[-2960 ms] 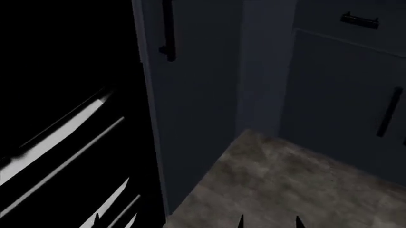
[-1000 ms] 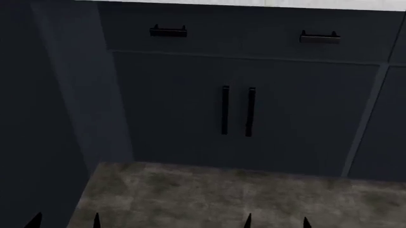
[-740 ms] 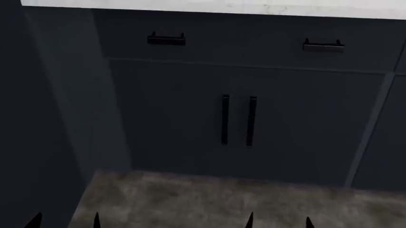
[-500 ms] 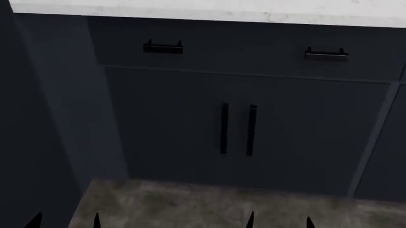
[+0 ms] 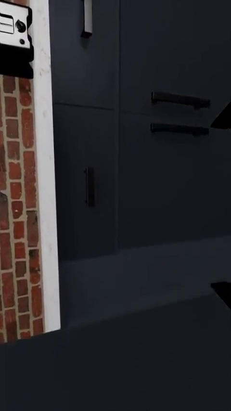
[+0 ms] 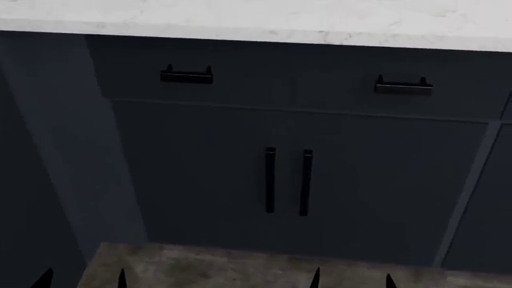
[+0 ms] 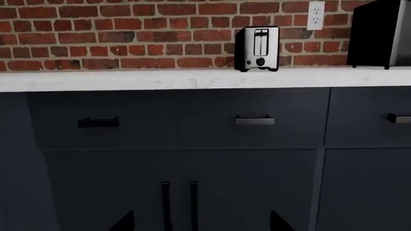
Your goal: Navigate to the stove.
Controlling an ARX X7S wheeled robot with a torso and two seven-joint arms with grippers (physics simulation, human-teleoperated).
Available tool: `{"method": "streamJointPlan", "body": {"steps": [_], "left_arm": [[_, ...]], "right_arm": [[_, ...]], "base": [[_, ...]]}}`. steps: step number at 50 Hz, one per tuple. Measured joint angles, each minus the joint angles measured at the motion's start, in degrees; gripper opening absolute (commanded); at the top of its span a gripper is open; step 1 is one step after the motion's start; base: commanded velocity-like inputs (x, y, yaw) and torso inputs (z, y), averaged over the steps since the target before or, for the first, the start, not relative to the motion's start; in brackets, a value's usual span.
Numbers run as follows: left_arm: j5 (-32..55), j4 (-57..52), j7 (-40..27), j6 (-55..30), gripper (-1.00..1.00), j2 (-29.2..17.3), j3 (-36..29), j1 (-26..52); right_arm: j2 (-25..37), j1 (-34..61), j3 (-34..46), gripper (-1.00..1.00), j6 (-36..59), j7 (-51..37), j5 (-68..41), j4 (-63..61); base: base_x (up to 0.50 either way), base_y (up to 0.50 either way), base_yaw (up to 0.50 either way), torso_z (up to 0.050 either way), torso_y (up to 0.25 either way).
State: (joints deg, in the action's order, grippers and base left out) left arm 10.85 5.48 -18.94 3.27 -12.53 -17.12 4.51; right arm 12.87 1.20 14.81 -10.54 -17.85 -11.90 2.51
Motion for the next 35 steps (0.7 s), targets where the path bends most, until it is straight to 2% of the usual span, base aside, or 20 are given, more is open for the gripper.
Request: {"method": "streamJointPlan", "body": {"steps": [17, 35], "left_arm": [[0.22, -0.03, -0.40, -0.02, 1.00, -0.21, -0.39, 0.11], [0.60, 0.30, -0.70, 0.09, 1.00, -0.36, -0.73, 0.35]], "right_arm": [[0.35, 0.21, 0.43, 1.00, 0.46, -0.60, -0.19, 0.10], [0.58, 0.56, 0.86, 1.00, 0.85, -1.23, -0.36, 0.52]], "base": [[-0.26, -0.07, 0.00, 0.000, 0.000], [-0.40, -0.03, 0.00, 0.000, 0.000]]}}
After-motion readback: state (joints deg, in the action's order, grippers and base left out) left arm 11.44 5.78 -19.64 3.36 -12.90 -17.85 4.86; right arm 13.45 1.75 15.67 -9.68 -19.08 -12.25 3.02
